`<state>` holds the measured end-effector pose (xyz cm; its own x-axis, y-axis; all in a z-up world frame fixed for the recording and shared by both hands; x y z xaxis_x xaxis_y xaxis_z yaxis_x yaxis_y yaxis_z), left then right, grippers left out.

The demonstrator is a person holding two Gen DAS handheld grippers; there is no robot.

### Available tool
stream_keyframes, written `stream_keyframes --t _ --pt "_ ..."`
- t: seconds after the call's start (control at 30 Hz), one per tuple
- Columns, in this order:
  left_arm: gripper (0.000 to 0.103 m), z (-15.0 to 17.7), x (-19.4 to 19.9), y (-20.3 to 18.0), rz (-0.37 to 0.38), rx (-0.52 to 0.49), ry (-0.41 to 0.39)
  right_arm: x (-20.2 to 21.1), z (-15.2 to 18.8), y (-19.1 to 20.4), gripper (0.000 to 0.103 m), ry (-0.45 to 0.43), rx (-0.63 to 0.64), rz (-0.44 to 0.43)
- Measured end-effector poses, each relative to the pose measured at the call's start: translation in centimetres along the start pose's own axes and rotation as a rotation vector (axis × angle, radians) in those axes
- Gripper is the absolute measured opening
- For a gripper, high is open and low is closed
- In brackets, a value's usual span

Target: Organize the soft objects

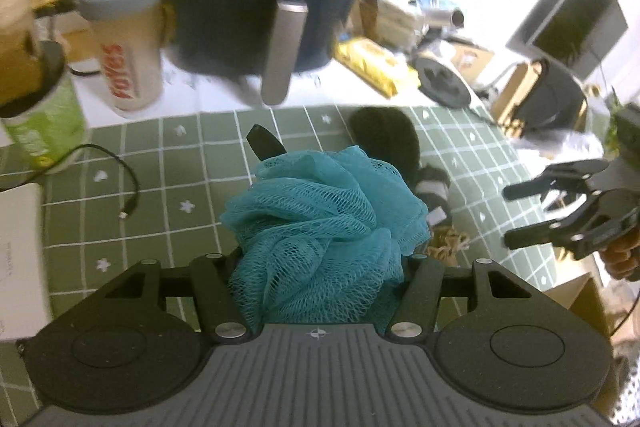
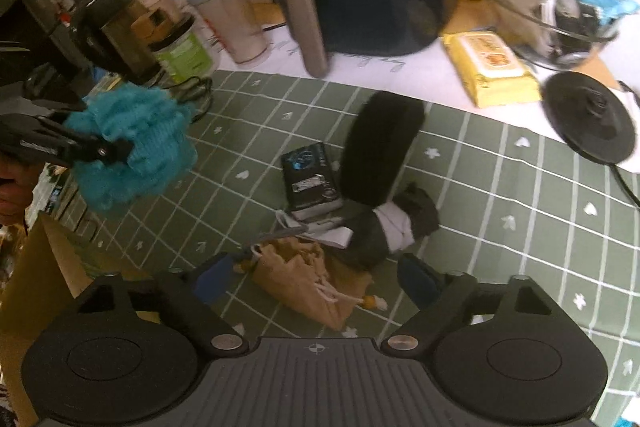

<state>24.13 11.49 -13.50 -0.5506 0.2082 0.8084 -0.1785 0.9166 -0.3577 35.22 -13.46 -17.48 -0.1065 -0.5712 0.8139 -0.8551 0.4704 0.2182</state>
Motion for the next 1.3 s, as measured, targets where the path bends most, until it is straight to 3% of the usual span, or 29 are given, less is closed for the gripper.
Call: stream_keyframes --t 0.23,0.37,0.63,0.73,1.03,1.3 --pt "0.059 0.5 4.0 -0.6 -0.001 0.061 -0.076 -2.2 -1.3 0.5 0.061 0.042 0.020 -0.085" --pt "0.059 1.0 5.8 -1.3 0.006 0.066 -0.100 -4.0 -1.7 0.3 0.058 0.074 -0.031 -0.141" --pt "0.059 1.6 8.6 -2.3 0.013 0.098 -0.145 -7.6 -1.7 -2.1 0.050 0.125 -0.267 -0.203" --pt "0.059 1.8 9.2 -2.7 0.009 0.100 -0.157 -8.8 -1.7 -2.6 0.046 0.151 -0.309 -0.200" --pt "0.059 2.3 10.4 -3.2 0.014 0.129 -0.180 -10.2 -1.5 -2.1 0.009 0.204 -0.292 -0.144" --pt "0.059 2.5 10.5 -3.3 0.016 0.146 -0.178 -7.7 -2.6 -1.7 0.009 0.124 -0.279 -0.126"
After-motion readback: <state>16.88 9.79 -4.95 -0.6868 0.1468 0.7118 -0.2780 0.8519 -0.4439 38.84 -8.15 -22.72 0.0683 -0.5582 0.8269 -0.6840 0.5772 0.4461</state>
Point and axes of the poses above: each gripper's, at about its wrist camera, not at the fingertips, and x roughly against the way its jaws point, y to its left, z to its underside, the point moved 6 cm from there along -x, roughly the way its jaws point, and after that the axes turned 10 degrees about x, right-handed, at the moved point
